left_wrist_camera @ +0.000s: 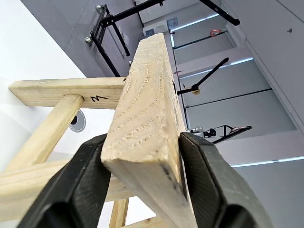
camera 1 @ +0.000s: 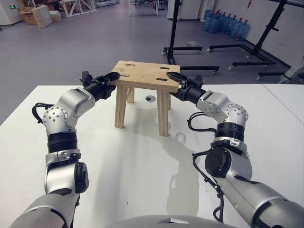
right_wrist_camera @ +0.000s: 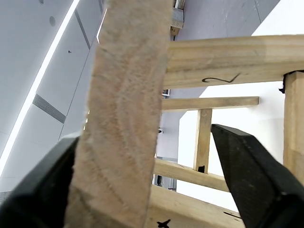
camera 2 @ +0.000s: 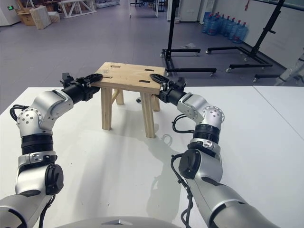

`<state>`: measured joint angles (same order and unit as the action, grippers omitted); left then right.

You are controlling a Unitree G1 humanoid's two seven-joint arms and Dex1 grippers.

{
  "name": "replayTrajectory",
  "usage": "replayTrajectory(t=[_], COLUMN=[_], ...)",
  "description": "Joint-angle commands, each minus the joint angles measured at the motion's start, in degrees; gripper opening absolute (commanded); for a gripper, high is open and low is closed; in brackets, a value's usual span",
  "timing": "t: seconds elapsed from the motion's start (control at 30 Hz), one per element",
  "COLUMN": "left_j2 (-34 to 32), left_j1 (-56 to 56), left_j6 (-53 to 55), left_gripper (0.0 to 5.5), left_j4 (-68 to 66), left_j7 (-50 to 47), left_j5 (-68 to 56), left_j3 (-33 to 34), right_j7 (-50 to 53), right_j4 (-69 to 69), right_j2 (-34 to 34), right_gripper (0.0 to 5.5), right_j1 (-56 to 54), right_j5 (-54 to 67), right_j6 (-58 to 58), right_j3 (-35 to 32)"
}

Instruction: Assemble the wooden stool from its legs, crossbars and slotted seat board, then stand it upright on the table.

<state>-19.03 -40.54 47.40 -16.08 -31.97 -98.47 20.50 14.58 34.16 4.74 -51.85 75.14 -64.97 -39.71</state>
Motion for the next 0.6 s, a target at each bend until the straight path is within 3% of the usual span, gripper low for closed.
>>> replayTrajectory(t=[0.03,0.3,0.6], left_j2=[-0.8,2.0,-11.8], left_j1=[1.3,3.3,3.2], left_j6=[1.6,1.4,0.3], left_gripper=[2.37,2.37,2.37], left_j4=[-0.3,3.9,1.6], left_j7=[-1.0,-3.1,-2.9], left_j5=[-0.9,-2.0,-1.9], left_j3=[2.2,3.2,13.3], right_j7=[0.2,-3.2,-11.9], right_j4=[2.6,7.3,10.7], right_j2=[2.6,13.9,32.5], right_gripper=[4.56,4.72,4.72], right_j1=[-2.8,-6.3,2.9], right_j5=[0.0,-0.7,-7.3], right_j6=[-1.4,-1.6,-1.0], right_j3=[0.4,-1.7,-4.6])
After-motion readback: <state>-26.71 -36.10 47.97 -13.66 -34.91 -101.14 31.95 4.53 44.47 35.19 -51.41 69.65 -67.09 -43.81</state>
